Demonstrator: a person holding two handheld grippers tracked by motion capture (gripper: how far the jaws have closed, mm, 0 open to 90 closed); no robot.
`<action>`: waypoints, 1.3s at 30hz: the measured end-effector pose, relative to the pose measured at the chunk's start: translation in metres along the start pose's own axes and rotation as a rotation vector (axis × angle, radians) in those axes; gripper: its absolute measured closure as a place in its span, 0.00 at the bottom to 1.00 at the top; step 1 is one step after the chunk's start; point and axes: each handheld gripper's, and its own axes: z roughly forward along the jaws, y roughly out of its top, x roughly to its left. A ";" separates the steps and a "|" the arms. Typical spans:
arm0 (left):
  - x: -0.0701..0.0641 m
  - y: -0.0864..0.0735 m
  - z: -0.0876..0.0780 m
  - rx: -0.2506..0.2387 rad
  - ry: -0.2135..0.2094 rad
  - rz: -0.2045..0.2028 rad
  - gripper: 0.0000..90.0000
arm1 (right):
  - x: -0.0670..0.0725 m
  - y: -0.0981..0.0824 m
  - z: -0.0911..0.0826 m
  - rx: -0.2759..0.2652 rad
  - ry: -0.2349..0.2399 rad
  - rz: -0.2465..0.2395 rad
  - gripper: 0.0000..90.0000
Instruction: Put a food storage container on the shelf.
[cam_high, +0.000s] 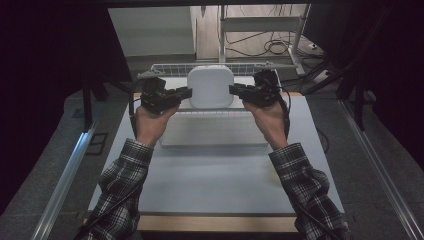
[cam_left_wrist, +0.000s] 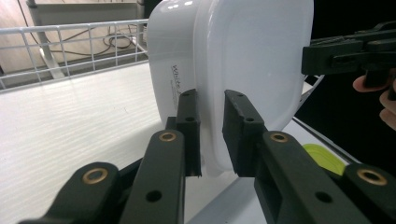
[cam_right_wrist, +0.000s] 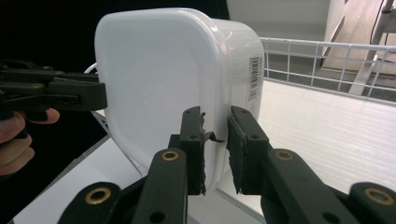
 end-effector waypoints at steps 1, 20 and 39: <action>0.000 0.000 0.000 0.000 0.000 0.000 0.85 | 0.000 0.000 0.000 0.000 0.000 0.000 0.85; 0.005 0.003 0.016 -0.042 0.003 0.014 0.66 | -0.006 0.003 0.015 -0.013 -0.005 0.002 0.70; 0.016 0.007 0.030 -0.047 0.019 0.001 0.49 | -0.009 0.005 0.029 -0.009 -0.038 -0.033 0.57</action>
